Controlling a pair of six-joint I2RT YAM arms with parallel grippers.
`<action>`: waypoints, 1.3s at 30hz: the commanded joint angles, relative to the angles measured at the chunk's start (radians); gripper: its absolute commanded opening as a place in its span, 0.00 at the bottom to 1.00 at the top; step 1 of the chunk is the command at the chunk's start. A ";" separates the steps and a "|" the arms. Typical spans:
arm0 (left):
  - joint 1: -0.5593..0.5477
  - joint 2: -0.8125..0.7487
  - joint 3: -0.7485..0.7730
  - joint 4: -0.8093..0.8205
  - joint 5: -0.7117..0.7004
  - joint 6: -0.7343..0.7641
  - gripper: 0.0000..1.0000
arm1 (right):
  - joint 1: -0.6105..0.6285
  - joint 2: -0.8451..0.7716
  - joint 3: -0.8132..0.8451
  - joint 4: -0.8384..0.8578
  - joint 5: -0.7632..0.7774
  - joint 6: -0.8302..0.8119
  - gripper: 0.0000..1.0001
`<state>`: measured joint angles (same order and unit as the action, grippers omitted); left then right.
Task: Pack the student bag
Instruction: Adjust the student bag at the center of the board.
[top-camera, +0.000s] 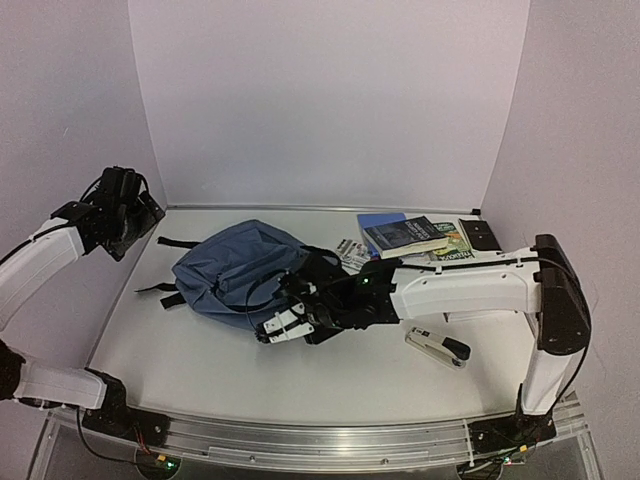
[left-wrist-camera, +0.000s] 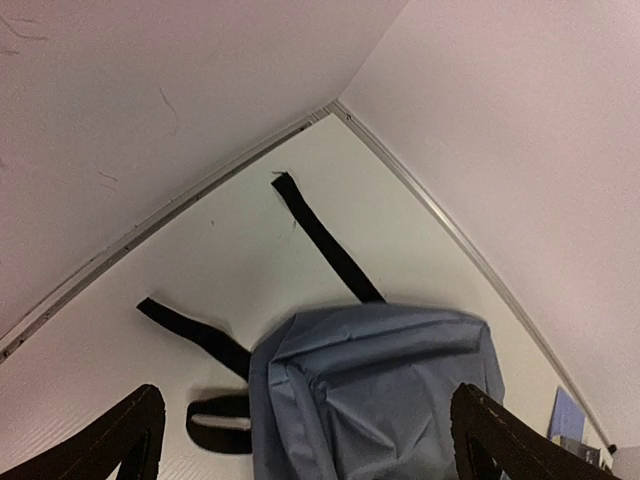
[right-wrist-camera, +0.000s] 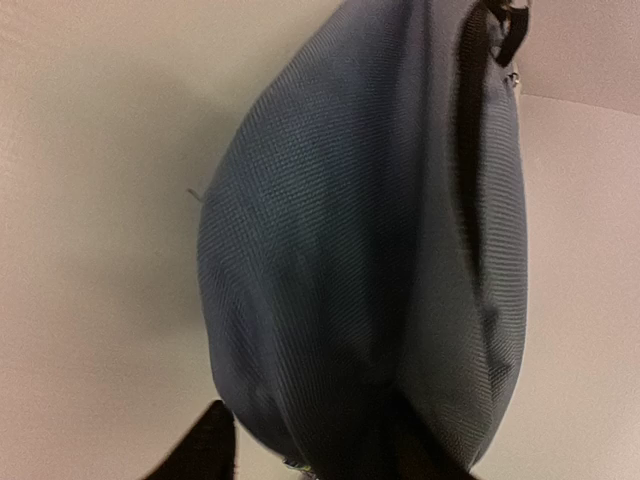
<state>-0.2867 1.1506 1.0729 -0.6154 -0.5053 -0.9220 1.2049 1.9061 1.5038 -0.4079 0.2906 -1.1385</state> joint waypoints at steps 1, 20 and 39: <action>0.004 0.056 0.040 0.074 0.119 0.106 1.00 | -0.009 -0.008 -0.091 0.104 0.071 -0.004 0.88; 0.004 0.640 0.495 -0.221 0.343 0.484 1.00 | -0.230 0.042 0.089 -0.146 -0.399 0.686 0.98; 0.026 0.740 0.342 -0.294 0.428 0.556 0.91 | -0.331 0.325 0.257 -0.088 -0.471 0.896 0.92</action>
<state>-0.2642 1.9710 1.5024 -0.8828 -0.1239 -0.3618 0.8996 2.1732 1.6935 -0.5134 -0.2455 -0.2523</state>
